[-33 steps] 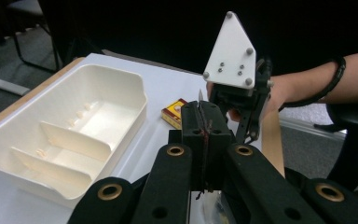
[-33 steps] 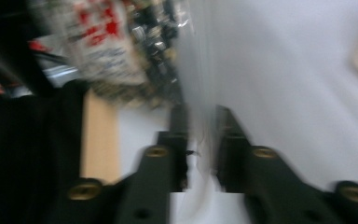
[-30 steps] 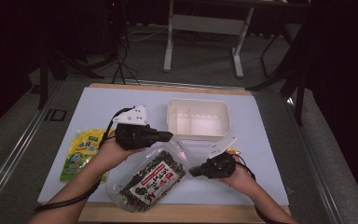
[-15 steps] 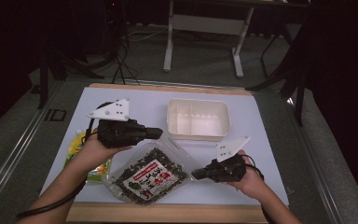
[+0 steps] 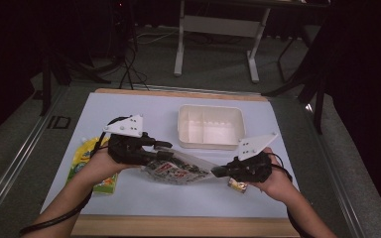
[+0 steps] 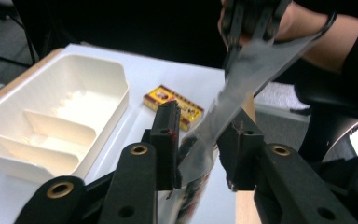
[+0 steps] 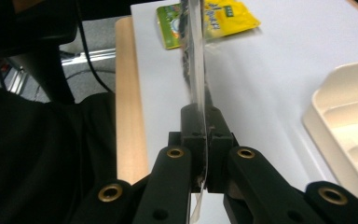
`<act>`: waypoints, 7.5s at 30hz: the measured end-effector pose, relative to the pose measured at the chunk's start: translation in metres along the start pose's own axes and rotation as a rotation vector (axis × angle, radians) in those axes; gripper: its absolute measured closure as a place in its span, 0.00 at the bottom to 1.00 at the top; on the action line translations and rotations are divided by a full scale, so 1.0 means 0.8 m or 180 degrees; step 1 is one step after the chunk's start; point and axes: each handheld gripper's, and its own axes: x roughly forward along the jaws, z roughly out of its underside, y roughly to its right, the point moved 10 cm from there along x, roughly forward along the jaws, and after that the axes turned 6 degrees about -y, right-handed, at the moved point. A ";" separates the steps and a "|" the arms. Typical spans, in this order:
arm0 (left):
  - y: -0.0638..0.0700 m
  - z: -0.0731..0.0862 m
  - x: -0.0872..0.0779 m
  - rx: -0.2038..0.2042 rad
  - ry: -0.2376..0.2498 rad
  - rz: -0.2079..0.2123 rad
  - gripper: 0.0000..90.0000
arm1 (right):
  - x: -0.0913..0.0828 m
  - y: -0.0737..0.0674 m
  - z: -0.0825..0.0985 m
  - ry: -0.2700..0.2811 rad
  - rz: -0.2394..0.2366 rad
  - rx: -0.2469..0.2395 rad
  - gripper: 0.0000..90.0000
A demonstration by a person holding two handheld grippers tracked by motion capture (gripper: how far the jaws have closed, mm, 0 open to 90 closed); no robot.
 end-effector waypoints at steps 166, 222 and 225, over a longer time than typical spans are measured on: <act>-0.030 0.159 0.033 -0.0938 0.0501 -0.1579 0.01 | -0.019 0.248 0.054 0.1022 0.1514 0.1585 0.86; -0.022 0.134 -0.025 -0.0851 0.0404 -0.1212 0.02 | -0.065 0.081 0.052 0.1253 0.1494 0.0943 0.18; -0.028 0.135 -0.046 -0.0914 0.0406 -0.1290 0.02 | -0.059 0.072 0.049 0.1249 0.1498 0.0848 0.19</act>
